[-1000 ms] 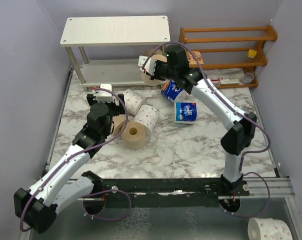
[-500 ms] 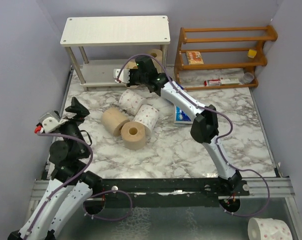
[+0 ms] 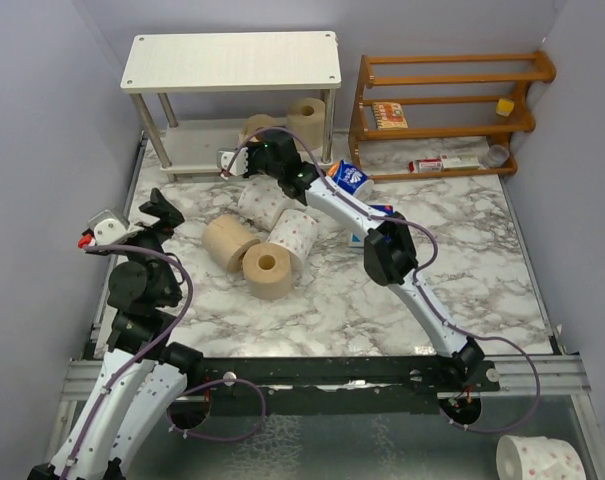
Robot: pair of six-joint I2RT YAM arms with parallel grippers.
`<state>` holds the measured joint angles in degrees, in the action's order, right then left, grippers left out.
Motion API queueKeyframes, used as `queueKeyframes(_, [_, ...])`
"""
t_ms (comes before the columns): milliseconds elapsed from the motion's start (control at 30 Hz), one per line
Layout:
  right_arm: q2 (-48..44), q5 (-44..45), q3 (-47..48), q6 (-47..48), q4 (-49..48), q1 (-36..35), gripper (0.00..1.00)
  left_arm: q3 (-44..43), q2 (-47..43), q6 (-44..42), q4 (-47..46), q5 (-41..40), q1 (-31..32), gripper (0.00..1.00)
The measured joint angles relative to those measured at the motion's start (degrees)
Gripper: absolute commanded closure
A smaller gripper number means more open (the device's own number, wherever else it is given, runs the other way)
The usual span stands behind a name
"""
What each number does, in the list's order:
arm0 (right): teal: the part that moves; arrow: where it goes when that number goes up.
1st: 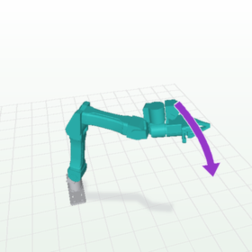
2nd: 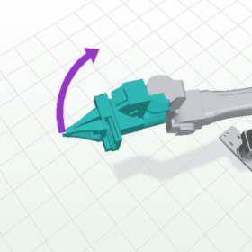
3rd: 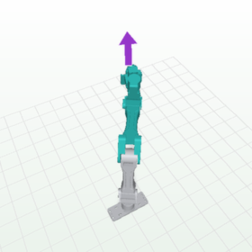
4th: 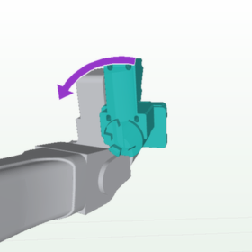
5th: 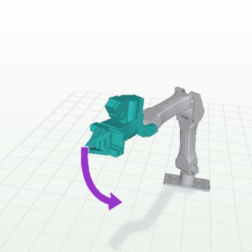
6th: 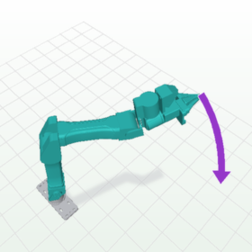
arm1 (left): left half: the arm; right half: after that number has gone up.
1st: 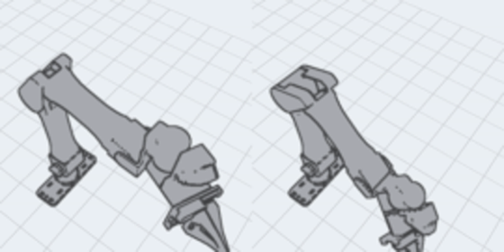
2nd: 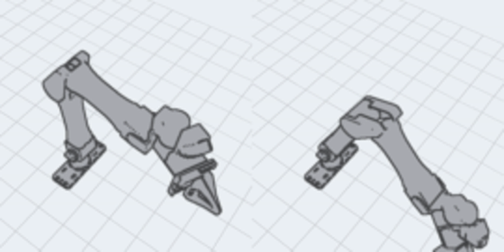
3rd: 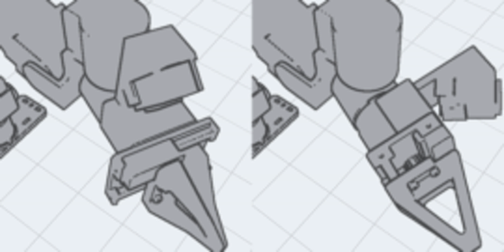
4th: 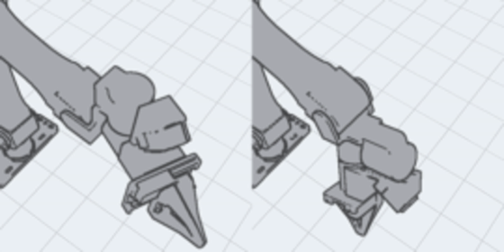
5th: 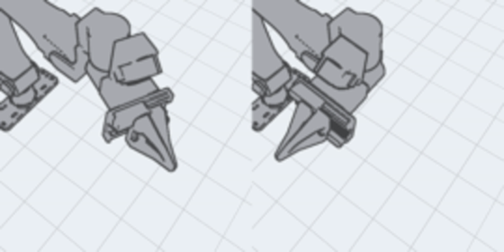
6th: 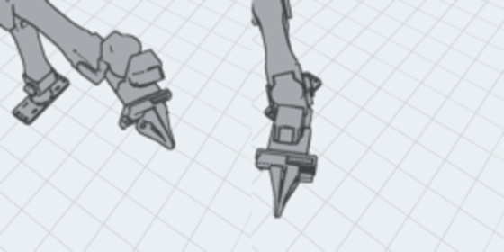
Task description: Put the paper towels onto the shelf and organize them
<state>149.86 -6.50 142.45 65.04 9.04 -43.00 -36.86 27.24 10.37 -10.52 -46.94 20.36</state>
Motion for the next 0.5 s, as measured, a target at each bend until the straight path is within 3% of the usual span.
queueKeyframes(100, [0.87,0.24,0.0,0.92,-2.47,0.0,0.86,0.0,-0.07,0.48,0.07,1.4,-0.22,0.09])
queueKeyframes(133, [1.27,0.42,0.0,1.14,-3.69,0.09,0.79,0.0,-0.04,0.59,0.11,1.88,-0.24,0.09])
queueKeyframes(167, [1.68,0.7,0.0,1.29,-4.55,0.17,0.65,0.0,-0.02,0.68,0.13,2.34,-0.28,0.09])
queueKeyframes(333, [2.75,1.84,-0.02,2.38,-8.22,0.68,0.6,0.0,0.13,0.7,0.24,4.55,-0.37,0.08])
queueKeyframes(400, [2.75,2.38,-0.02,2.56,-9.57,0.87,0.35,-0.22,0.44,0.72,0.76,5.51,-0.39,0.08])
queueKeyframes(500, [2.75,2.84,-0.2,2.84,-10.67,1.14,0.33,-1.4,1.84,0.79,2.14,7.04,-0.39,0.08])
